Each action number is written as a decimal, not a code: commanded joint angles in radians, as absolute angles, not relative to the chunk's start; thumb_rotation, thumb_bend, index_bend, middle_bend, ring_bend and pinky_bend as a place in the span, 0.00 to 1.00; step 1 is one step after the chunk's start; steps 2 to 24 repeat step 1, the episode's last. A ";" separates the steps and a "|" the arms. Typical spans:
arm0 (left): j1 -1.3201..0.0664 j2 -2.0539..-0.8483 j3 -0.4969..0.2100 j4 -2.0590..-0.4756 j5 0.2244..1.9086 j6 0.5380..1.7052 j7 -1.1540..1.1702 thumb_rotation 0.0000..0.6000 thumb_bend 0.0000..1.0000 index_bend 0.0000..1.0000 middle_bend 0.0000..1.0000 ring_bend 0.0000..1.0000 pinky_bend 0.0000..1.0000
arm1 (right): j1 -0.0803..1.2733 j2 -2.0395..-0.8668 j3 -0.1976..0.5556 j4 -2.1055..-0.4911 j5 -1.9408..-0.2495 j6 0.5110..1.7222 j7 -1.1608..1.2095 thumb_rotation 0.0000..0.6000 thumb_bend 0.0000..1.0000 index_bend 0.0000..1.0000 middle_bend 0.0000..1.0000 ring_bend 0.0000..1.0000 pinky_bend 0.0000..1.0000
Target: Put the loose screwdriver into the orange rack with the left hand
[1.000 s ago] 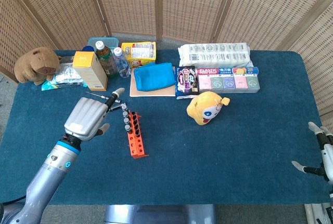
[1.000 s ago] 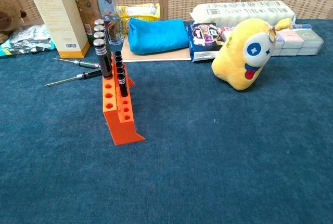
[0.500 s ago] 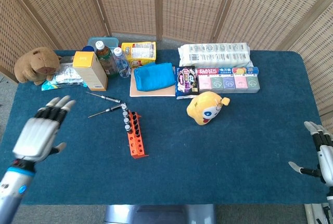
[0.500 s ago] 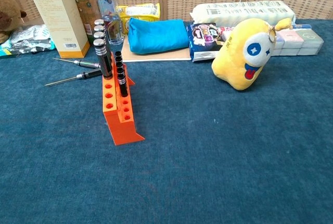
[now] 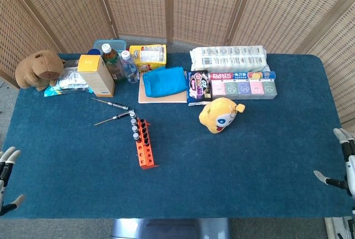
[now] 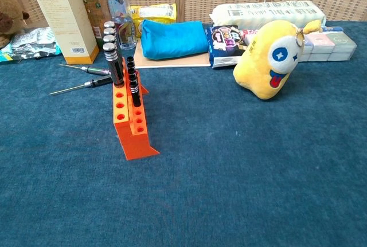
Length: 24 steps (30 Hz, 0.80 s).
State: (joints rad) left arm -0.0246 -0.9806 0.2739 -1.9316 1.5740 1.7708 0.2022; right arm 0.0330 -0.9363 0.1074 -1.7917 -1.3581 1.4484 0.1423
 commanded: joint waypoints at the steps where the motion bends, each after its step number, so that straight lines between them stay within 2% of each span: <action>1: -0.017 -0.984 0.256 -1.928 1.587 1.768 0.195 1.00 0.09 0.00 0.00 0.00 0.16 | 0.032 -0.934 0.108 -1.794 -1.357 1.450 0.142 1.00 0.01 0.00 0.05 0.00 0.00; 24: -0.017 -0.984 0.256 -1.928 1.587 1.768 0.195 1.00 0.09 0.00 0.00 0.00 0.16 | 0.032 -0.934 0.108 -1.794 -1.357 1.450 0.142 1.00 0.01 0.00 0.05 0.00 0.00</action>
